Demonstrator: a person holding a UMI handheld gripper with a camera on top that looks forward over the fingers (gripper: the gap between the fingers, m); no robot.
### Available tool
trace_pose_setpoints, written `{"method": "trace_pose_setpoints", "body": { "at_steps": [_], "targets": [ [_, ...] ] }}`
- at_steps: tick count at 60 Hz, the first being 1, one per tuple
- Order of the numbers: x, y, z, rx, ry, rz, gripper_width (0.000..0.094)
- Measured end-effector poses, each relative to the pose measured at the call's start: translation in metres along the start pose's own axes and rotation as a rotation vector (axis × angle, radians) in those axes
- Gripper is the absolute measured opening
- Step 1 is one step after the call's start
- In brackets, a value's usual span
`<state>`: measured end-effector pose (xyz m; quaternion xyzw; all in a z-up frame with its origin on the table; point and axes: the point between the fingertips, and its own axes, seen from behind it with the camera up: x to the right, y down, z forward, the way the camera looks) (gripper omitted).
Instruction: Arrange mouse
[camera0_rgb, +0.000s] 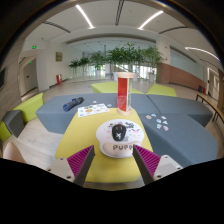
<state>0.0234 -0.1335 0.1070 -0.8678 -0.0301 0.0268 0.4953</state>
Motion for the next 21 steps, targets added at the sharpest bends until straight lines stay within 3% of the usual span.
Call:
{"method": "trace_pose_setpoints", "body": {
  "at_steps": [21],
  "targets": [
    [0.005,0.03,0.016,-0.051,-0.065,0.071,0.0828]
  ]
}}
